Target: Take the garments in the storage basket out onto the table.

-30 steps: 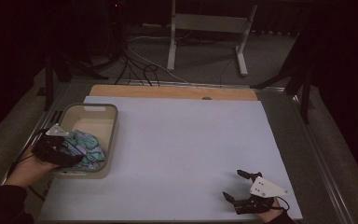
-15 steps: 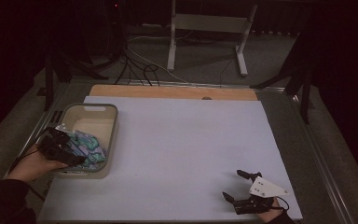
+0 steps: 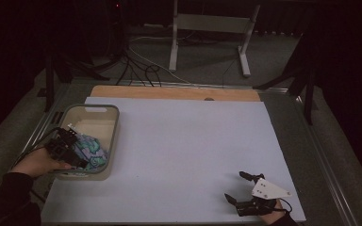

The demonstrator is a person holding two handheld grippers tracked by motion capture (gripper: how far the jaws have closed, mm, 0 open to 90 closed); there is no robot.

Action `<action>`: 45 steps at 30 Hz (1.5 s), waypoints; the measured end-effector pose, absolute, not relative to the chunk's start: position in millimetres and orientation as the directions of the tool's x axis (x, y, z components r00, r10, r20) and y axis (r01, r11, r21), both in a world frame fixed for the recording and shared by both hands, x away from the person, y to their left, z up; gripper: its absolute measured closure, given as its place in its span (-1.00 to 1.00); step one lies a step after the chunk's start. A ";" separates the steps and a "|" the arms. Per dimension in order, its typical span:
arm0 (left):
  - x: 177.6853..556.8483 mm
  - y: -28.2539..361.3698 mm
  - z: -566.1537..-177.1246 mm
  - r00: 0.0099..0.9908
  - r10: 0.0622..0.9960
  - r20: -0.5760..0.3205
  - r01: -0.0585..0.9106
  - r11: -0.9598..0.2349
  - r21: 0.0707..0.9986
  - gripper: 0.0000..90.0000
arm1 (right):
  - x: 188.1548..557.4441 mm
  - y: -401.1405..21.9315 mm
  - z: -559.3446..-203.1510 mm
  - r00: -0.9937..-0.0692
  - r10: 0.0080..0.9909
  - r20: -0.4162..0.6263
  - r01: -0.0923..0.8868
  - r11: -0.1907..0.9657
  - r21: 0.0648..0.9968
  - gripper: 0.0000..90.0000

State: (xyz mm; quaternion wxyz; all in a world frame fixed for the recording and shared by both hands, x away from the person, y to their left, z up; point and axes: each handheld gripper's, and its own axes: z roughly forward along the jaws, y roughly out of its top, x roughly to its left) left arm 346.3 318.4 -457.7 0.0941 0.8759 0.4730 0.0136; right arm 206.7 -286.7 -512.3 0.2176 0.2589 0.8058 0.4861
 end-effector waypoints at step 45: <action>328.4 332.5 -423.2 0.660 0.750 -0.039 0.682 -0.577 0.450 0.62 | 206.9 -289.3 -510.9 -0.758 0.645 -0.097 0.208 0.380 0.901 -0.80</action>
